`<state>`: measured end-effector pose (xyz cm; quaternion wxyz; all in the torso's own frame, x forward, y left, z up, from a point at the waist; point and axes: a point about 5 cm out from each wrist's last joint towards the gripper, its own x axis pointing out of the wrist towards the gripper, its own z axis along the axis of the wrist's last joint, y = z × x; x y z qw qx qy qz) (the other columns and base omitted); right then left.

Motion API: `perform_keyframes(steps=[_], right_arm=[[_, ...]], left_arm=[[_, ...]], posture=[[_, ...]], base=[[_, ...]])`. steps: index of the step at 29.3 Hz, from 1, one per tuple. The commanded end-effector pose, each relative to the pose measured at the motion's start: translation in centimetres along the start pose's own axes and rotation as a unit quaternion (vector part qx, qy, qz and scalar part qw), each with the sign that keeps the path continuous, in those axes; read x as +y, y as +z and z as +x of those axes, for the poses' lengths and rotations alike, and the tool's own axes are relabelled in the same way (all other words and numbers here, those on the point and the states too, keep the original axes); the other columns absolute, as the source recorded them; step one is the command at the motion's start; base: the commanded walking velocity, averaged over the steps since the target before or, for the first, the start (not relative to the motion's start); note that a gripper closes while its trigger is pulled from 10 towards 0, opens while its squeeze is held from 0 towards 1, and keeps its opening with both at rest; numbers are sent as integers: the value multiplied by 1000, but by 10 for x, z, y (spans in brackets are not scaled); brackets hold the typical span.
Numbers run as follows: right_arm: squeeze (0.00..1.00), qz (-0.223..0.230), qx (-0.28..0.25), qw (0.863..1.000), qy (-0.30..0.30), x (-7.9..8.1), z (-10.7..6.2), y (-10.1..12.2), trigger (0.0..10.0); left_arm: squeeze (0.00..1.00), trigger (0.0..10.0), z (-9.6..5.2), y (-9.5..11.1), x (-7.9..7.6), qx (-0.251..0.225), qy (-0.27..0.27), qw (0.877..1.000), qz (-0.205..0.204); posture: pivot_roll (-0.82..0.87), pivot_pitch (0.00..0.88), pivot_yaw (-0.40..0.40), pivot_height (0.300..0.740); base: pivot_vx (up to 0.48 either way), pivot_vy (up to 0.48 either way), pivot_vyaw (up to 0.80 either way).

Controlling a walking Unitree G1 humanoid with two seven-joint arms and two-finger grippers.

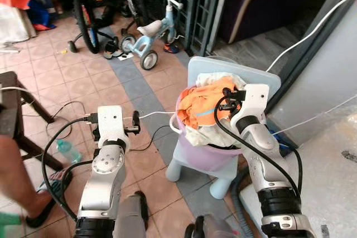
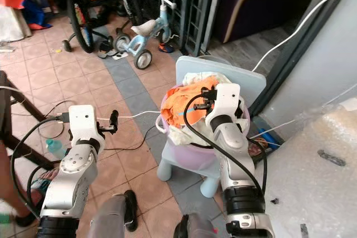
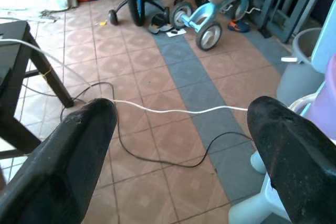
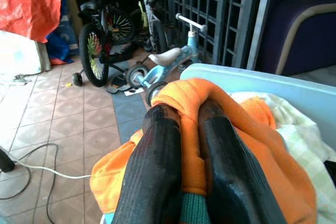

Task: Clothes washing

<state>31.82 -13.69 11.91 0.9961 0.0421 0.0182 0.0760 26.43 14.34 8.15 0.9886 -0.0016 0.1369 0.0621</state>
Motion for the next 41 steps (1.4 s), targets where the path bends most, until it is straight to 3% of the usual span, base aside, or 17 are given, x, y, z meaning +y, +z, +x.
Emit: perform_keyframes(steps=[1, 12, 15, 20, 21, 25, 37, 41], right_arm=[[0, -5, -19, 1000, -14, -7, 1, 8, 10000], [0, -18, -36, 998, -38, -15, 9, 18, 10000], [0, -47, -50, 996, -58, -23, 11, 25, 10000], [0, -126, -94, 976, -149, -51, 16, 52, 10000], [0, -129, -108, 968, -187, -65, 17, 63, 10000], [0, -148, -127, 954, -229, -81, 17, 79, 10000], [0, -164, -129, 949, -235, -79, 20, 78, 10000], [0, -173, -152, 952, -201, -72, 27, 88, 10000]], left_arm=[[0, 10000, 3, 10, -6, -19, -8, 1000, 2], [0, 10000, 6, 18, -8, -42, -21, 999, -19], [0, 10000, 6, 19, -9, -44, -25, 998, -23], [0, 10000, 7, 19, -9, -45, -26, 998, -25], [0, 10000, 7, 18, -9, -44, -26, 998, -25], [0, 10000, 7, 19, -10, -45, -28, 998, -27], [0, 10000, 6, 21, -11, -57, -43, 997, -36], [0, 10000, 7, 22, -9, -61, -42, 997, -24]], posture=[[88, 54, -38, 740], [78, 41, -34, 740], [78, 40, -35, 740], [74, 39, -33, 740], [71, 39, -33, 740], [67, 40, -34, 740], [67, 46, -31, 740], [67, 48, -30, 740]], base=[[0, 0, 0], [0, 0, -189], [0, 0, -800], [0, 0, -800], [0, 0, -800], [0, 0, -800], [0, 0, -800], [122, 0, -400]])
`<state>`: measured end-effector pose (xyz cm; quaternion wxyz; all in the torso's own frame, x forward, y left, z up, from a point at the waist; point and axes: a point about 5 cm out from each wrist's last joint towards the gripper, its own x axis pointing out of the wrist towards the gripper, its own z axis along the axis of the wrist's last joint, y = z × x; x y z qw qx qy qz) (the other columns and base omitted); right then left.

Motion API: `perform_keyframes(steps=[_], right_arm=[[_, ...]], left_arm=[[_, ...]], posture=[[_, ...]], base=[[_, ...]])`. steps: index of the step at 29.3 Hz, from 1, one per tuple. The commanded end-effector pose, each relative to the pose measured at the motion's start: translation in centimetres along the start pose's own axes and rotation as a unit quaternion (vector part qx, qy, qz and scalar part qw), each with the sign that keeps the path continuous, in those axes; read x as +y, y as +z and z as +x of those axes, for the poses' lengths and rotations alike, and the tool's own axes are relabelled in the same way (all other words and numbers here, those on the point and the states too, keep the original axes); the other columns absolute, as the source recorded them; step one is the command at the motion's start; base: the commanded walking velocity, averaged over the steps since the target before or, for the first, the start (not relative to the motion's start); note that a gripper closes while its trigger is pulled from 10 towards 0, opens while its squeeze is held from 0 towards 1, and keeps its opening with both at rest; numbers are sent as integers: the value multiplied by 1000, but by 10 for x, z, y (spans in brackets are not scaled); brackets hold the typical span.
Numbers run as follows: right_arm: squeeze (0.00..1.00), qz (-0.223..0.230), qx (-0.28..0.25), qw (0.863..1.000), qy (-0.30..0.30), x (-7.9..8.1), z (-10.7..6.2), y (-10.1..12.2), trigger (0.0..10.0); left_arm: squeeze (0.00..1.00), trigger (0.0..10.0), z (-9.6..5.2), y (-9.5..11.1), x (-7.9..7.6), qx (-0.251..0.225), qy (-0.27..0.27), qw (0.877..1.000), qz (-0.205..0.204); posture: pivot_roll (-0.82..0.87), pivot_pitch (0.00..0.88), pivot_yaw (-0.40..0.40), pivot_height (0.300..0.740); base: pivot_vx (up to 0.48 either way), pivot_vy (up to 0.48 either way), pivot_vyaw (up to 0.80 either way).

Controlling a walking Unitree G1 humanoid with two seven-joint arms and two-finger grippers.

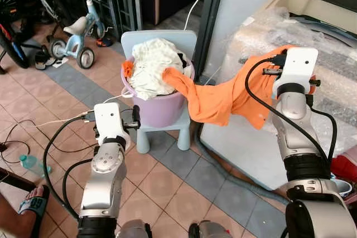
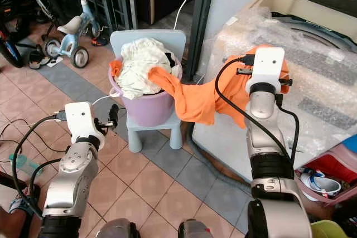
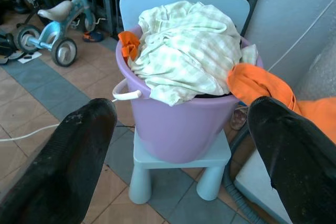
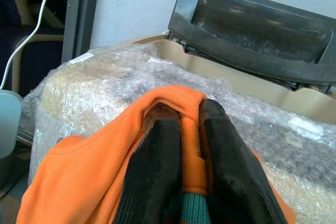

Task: Clothes washing

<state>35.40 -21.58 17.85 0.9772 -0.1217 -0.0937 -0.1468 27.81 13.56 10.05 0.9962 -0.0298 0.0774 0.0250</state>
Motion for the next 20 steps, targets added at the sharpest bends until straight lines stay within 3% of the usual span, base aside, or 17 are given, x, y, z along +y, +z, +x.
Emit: perform_keyframes(steps=[1, 6, 13, 20], right_arm=[[0, 6, -51, 999, 14, 3, 9, 23, 10000], [0, 20, -81, 995, 59, 11, 14, 39, 10000], [0, 33, -89, 993, 66, 16, 20, 47, 10000], [0, 39, -108, 993, 35, 4, 39, 68, 10000]], left_arm=[[0, 10000, 0, 0, 1, -3, 1, 1000, 4], [0, 10000, 0, -1, 5, -2, 8, 1000, 2], [0, 10000, -3, -3, 5, -2, 5, 1000, 2], [0, 10000, -2, -3, 4, -4, 0, 1000, 2]], posture=[[67, 48, -30, 740], [62, 51, -27, 740], [69, 50, -26, 740], [70, 47, -27, 740]], base=[[371, 0, 0], [431, 0, 0], [462, 0, 0], [465, 0, -718]])
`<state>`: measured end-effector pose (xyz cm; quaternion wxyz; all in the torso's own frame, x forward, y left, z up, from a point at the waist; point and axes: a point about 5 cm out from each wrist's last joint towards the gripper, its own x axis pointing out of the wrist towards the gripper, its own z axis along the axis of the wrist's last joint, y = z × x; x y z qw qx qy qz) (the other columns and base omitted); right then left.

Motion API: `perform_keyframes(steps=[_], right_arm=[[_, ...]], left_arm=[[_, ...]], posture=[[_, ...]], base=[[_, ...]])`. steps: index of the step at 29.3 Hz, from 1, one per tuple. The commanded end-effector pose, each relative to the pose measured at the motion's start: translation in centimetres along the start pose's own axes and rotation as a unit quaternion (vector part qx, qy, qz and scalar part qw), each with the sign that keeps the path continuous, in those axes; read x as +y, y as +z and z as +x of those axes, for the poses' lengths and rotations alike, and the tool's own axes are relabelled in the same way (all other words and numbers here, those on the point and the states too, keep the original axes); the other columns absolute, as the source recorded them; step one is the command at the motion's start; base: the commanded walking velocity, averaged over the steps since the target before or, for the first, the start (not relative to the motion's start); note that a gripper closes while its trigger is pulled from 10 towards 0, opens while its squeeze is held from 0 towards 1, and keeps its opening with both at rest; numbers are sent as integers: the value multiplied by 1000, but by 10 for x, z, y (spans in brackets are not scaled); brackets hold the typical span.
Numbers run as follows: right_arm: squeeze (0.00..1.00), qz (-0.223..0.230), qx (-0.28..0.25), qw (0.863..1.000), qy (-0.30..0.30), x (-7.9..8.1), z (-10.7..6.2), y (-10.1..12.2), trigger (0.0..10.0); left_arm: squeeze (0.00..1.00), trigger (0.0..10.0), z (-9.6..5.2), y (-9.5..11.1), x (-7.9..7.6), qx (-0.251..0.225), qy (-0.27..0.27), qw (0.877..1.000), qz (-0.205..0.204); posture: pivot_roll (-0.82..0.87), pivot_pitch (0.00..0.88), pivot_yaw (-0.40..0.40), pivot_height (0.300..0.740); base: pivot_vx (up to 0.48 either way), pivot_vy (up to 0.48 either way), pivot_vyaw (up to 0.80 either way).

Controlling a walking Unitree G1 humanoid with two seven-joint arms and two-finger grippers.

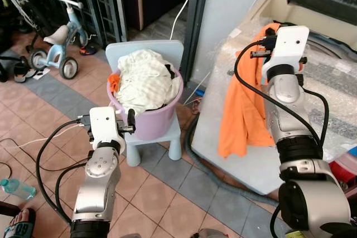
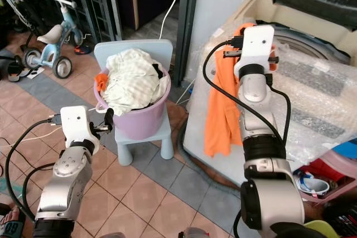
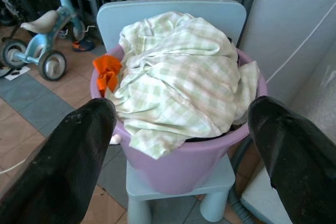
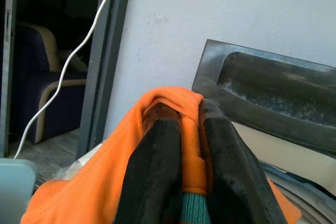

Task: Clothes washing

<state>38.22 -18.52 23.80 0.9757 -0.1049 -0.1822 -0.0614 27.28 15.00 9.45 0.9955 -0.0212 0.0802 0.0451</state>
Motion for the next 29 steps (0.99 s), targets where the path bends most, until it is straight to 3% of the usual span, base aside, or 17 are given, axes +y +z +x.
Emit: perform_keyframes(steps=[1, 6, 15, 22, 29], right_arm=[[0, -6, -18, 999, -42, -24, 9, 10, 10000], [0, -15, -32, 996, -76, -42, 21, 24, 10000], [0, -15, -33, 995, -92, -48, 26, 26, 10000], [0, -5, -47, 991, -123, -67, 46, 52, 10000], [0, 2, -53, 996, -76, -50, 51, 56, 10000]], left_arm=[[0, 10000, 1, 3, -11, -6, -21, 1000, -4], [0, 10000, 0, 3, -12, -3, -12, 1000, -14], [0, 10000, -1, 2, -14, -1, -14, 1000, -16], [0, 10000, 0, 2, -16, 0, -18, 1000, -16], [0, 10000, -2, 2, -14, -2, -14, 1000, -17]], posture=[[70, 47, -27, 740], [72, 47, -34, 740], [77, 51, -35, 740], [73, 49, -34, 740], [86, 50, -46, 740]], base=[[472, 0, -800], [192, 0, -800], [0, 0, -800], [0, 0, -800], [0, 0, -495]])
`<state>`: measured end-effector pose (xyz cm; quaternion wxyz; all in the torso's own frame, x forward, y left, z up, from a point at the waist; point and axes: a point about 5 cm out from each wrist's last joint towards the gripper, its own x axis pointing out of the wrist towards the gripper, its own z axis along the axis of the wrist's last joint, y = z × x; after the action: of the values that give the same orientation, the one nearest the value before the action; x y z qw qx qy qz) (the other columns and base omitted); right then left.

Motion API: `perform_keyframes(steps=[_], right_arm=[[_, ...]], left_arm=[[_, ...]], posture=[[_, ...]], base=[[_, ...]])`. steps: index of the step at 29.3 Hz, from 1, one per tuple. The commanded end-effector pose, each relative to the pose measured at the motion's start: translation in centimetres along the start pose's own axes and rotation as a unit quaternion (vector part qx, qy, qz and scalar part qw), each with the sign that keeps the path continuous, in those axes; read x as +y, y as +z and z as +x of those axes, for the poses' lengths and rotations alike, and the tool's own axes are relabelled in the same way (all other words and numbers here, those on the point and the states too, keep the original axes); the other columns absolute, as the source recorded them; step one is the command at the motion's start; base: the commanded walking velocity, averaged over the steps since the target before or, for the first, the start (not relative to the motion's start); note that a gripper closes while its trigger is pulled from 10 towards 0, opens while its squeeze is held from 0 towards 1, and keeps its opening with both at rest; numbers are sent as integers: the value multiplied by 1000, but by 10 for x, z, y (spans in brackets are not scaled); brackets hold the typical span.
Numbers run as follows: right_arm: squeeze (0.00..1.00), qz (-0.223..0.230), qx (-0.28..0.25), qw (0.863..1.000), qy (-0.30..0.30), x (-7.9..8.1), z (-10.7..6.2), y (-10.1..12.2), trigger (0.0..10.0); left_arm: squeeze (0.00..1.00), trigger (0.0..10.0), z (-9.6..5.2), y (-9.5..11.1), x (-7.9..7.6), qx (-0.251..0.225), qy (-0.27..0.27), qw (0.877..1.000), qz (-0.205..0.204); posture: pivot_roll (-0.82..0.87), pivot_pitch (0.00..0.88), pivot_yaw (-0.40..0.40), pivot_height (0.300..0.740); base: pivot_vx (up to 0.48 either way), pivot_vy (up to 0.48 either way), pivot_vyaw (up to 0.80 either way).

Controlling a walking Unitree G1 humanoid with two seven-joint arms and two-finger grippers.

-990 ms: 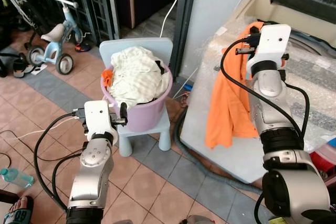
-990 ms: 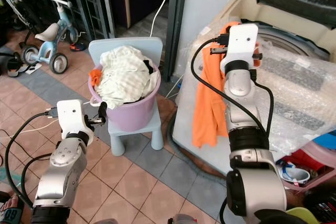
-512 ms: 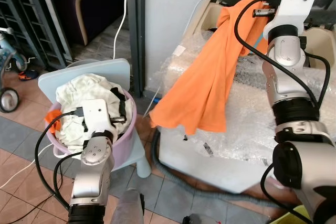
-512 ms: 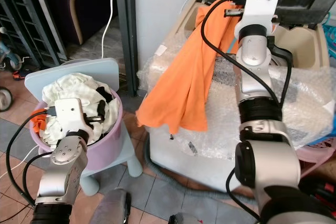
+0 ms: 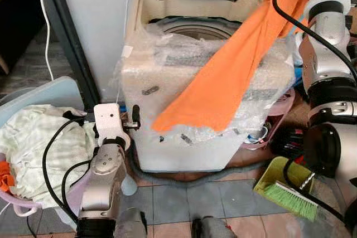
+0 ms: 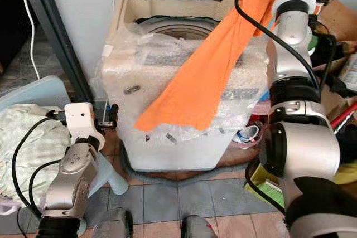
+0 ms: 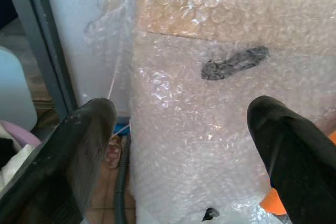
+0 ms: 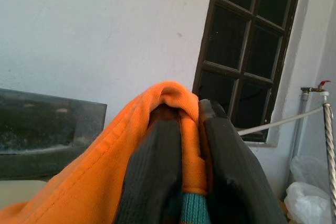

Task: Clothes washing

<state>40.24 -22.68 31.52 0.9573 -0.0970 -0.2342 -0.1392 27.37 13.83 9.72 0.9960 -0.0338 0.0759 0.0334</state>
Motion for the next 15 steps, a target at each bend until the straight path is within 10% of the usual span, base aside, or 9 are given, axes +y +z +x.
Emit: perform_keyframes(steps=[1, 15], right_arm=[[0, 12, -7, 1000, 14, 4, -1, 1, 10000], [0, 39, 21, 994, 105, 30, -48, -44, 10000]], left_arm=[[0, 10000, -2, -1, -1, 2, 0, 1000, -5], [0, 10000, 1, -5, 4, 12, 17, 1000, 5]], posture=[[86, 50, -46, 740], [70, 32, -31, 740]], base=[[0, 0, 0], [0, 0, 0]])
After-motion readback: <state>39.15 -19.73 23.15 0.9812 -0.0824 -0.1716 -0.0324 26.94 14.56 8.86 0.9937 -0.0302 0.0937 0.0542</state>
